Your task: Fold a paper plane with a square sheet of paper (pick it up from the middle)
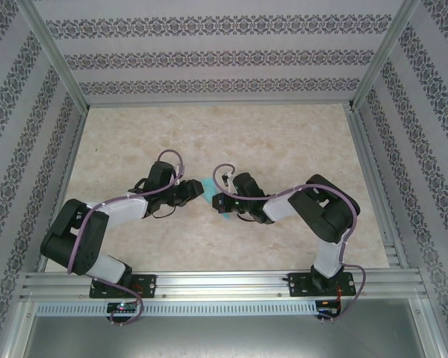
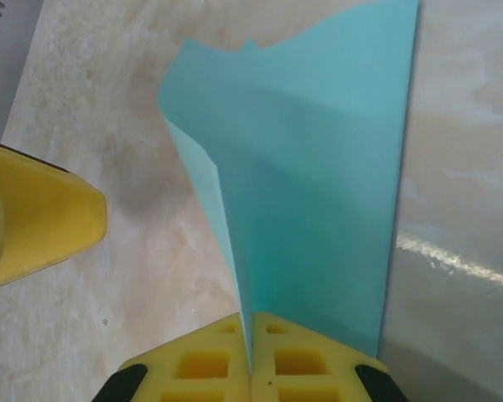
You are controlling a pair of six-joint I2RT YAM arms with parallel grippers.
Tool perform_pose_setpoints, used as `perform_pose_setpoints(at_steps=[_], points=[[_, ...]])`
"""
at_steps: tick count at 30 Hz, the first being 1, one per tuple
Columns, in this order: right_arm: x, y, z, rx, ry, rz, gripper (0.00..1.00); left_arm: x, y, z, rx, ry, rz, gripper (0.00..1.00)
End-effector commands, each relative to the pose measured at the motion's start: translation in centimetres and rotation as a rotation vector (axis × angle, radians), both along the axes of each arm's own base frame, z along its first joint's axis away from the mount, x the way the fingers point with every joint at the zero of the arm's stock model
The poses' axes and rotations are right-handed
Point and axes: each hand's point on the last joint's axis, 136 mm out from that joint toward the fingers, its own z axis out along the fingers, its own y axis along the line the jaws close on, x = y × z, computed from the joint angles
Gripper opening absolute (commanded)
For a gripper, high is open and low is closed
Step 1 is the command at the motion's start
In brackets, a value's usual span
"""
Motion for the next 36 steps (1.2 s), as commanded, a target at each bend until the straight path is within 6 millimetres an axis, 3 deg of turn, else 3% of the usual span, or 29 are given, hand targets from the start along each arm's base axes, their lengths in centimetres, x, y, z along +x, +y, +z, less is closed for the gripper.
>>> perform_pose_setpoints(at_steps=[1, 8, 17, 27, 36], points=[[-0.1, 0.5, 0.6, 0.054, 0.014, 0.014, 0.07, 0.3, -1.0, 0.5, -0.029, -0.041, -0.027, 0.48], [-0.1, 0.5, 0.8, 0.081, 0.027, 0.014, 0.16, 0.5, -1.3, -0.2, -0.033, -0.028, -0.033, 0.46], [-0.1, 0.2, 0.8, 0.121, 0.053, 0.004, 0.19, 1.1, -2.0, -0.3, -0.058, -0.03, -0.047, 0.38], [-0.1, -0.2, -1.3, 0.121, 0.142, -0.024, 0.08, 1.5, -2.3, -0.1, -0.06, -0.044, -0.06, 0.34], [-0.5, -0.8, -3.4, 0.055, 0.214, -0.024, 0.05, 1.8, -2.9, -0.5, -0.078, -0.037, -0.081, 0.31]])
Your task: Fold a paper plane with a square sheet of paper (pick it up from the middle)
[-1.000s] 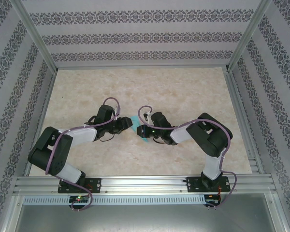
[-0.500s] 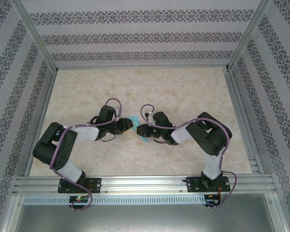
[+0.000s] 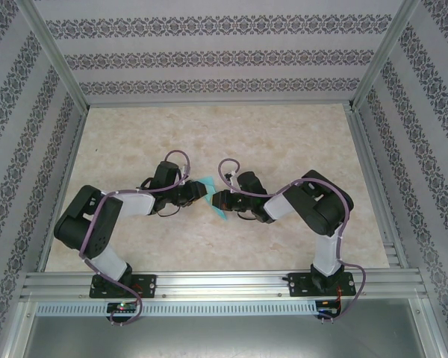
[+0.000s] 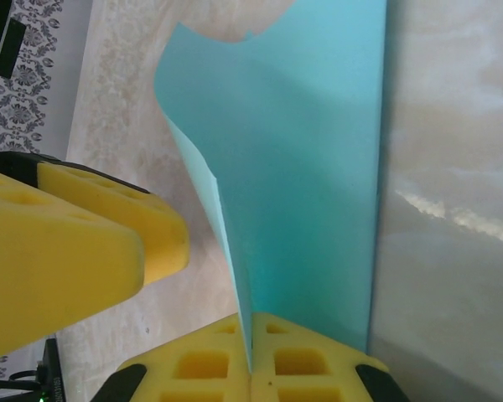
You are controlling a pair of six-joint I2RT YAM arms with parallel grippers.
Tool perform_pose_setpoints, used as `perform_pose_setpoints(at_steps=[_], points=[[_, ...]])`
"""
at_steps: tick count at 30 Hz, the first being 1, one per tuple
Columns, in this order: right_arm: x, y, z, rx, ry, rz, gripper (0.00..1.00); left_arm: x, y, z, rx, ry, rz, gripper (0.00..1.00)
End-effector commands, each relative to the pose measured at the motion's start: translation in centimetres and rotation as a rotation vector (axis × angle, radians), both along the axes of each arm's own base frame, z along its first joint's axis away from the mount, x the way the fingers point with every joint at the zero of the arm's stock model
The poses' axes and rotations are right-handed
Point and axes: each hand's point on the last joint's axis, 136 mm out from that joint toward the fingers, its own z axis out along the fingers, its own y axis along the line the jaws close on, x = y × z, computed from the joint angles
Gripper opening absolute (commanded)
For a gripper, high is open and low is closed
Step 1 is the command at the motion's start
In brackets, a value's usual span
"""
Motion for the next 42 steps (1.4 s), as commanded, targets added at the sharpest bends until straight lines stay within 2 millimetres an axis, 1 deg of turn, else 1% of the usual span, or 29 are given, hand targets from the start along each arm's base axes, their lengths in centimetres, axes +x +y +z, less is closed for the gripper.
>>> perform_pose_setpoints(at_steps=[1, 6, 9, 13, 17, 21, 25, 27, 32, 35, 38, 42], points=[[-0.9, -1.3, -3.6, -0.097, 0.101, -0.004, 0.06, 0.9, -1.4, 1.5, -0.046, -0.06, -0.039, 0.31], [-1.2, -2.0, -5.0, -0.167, 0.133, -0.004, 0.06, 1.2, -1.6, 1.5, -0.053, -0.065, -0.041, 0.3], [-1.3, -2.3, -5.6, -0.194, 0.15, -0.005, 0.06, 1.4, -1.6, 1.1, -0.037, -0.058, -0.035, 0.28], [-1.3, -2.3, -5.9, -0.211, 0.16, -0.003, 0.07, 1.6, -1.1, 0.0, 0.002, -0.04, -0.018, 0.25], [-1.3, -2.2, -5.6, -0.206, 0.159, 0.001, 0.08, 1.6, -0.9, -0.8, 0.025, -0.028, -0.012, 0.22], [-1.2, -1.9, -5.0, -0.189, 0.157, 0.006, 0.09, 1.6, -0.7, -1.4, 0.039, -0.02, -0.009, 0.2], [-1.0, -1.5, -4.2, -0.163, 0.154, 0.01, 0.13, 1.6, -0.6, -1.8, 0.052, -0.008, -0.002, 0.17], [-0.9, -1.3, -3.5, -0.146, 0.147, 0.013, 0.14, 1.6, -0.5, -2.0, 0.06, -0.004, 0.001, 0.17], [-0.3, -0.6, -0.7, -0.115, 0.102, 0.023, 0.19, 1.6, -0.4, -2.3, 0.076, 0.002, -0.004, 0.15], [-0.1, -0.5, 0.3, -0.11, 0.089, 0.027, 0.2, 1.7, -0.3, -2.3, 0.081, 0.005, -0.005, 0.15], [-0.3, -0.5, 1.0, -0.1, 0.088, 0.033, 0.21, 1.7, -0.3, -2.4, 0.086, 0.007, -0.006, 0.14], [-0.5, -0.8, 1.4, -0.109, 0.085, 0.033, 0.24, 1.8, -0.4, -2.5, 0.088, 0.012, -0.008, 0.14]])
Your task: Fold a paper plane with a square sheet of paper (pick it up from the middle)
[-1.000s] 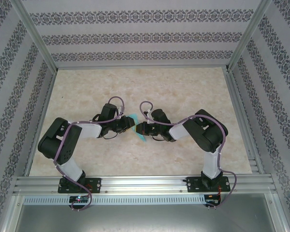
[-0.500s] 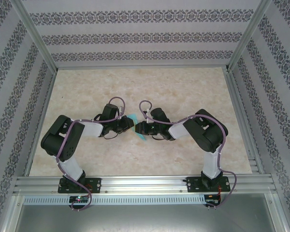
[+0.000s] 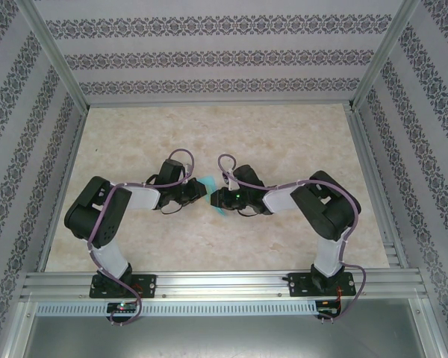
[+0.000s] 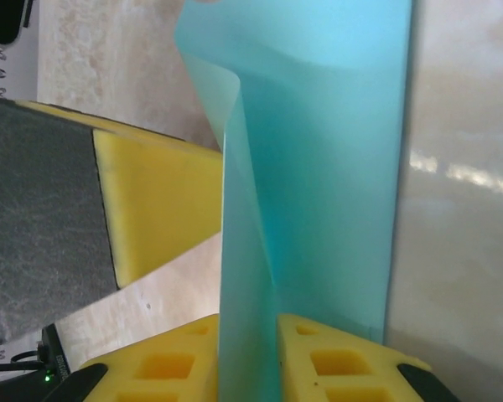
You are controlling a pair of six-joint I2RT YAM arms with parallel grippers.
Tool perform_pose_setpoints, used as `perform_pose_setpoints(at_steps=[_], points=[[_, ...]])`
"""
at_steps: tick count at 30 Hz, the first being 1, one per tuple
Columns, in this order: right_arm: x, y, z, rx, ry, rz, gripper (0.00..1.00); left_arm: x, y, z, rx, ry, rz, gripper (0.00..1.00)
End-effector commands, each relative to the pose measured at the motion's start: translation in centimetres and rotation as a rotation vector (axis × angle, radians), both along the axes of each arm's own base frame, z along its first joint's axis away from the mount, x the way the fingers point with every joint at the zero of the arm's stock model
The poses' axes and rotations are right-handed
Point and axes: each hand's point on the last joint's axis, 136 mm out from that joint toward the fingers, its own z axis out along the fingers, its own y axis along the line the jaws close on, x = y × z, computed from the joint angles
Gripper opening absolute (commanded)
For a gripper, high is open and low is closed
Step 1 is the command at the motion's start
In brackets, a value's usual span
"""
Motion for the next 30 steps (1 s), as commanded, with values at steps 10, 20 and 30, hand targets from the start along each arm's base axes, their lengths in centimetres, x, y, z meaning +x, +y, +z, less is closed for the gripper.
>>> perform_pose_setpoints(at_steps=[10, 20, 30], points=[[-0.1, -1.0, 0.5, -0.055, -0.011, 0.002, 0.19, 0.5, -0.7, -0.2, 0.018, -0.01, -0.032, 0.14], [-1.2, -1.4, -2.0, -0.061, 0.072, -0.003, 0.11, 0.6, -1.0, 0.2, 0.012, -0.018, -0.051, 0.14], [-0.9, -1.6, -0.1, -0.035, 0.063, -0.016, 0.2, 0.5, -0.8, -0.5, 0.026, 0.0, -0.052, 0.14]])
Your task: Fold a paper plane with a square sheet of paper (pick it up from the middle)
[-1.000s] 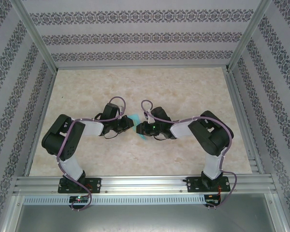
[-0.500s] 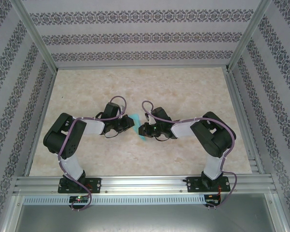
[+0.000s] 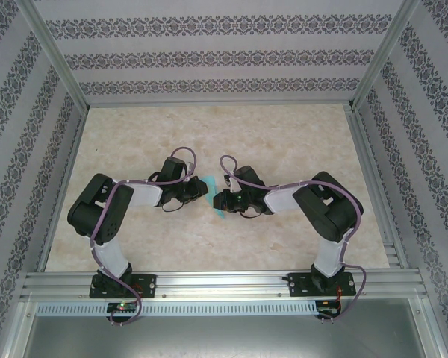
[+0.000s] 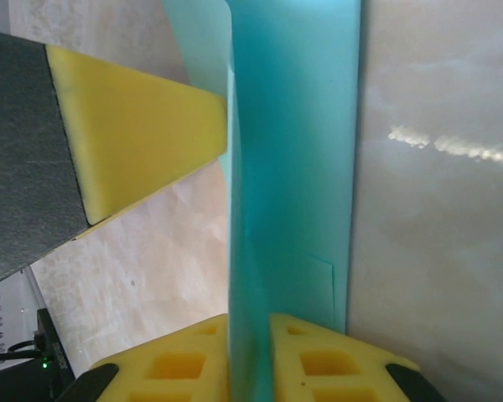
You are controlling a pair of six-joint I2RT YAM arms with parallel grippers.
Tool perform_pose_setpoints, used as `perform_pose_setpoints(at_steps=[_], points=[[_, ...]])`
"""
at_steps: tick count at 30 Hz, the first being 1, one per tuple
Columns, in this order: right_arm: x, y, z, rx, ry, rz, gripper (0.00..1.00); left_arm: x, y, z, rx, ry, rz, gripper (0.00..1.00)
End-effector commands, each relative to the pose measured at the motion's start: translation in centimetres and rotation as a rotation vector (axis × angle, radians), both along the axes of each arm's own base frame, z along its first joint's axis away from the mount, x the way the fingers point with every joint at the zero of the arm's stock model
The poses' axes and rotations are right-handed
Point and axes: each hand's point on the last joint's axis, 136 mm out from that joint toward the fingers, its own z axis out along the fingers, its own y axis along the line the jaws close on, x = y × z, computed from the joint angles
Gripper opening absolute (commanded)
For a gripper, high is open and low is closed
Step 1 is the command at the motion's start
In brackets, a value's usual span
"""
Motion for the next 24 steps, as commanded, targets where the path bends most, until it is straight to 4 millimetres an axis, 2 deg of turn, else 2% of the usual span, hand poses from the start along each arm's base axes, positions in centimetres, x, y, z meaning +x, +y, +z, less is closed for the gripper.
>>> perform_pose_setpoints(at_steps=[1, 6, 18, 24], points=[[0.0, -0.8, 0.9, -0.001, 0.005, -0.016, 0.21, -0.2, -0.4, -0.4, 0.016, 0.003, -0.029, 0.14], [-1.2, -0.6, 1.7, -0.039, 0.009, 0.014, 0.23, -0.2, -0.4, -0.6, 0.018, 0.01, -0.029, 0.14], [-2.2, -1.3, -0.9, -0.107, 0.066, 0.01, 0.12, -0.2, -0.5, -0.5, 0.011, 0.008, -0.032, 0.14], [-2.7, -1.5, -2.0, -0.12, 0.089, 0.016, 0.12, 0.0, -0.6, -0.1, 0.01, 0.001, -0.035, 0.13]])
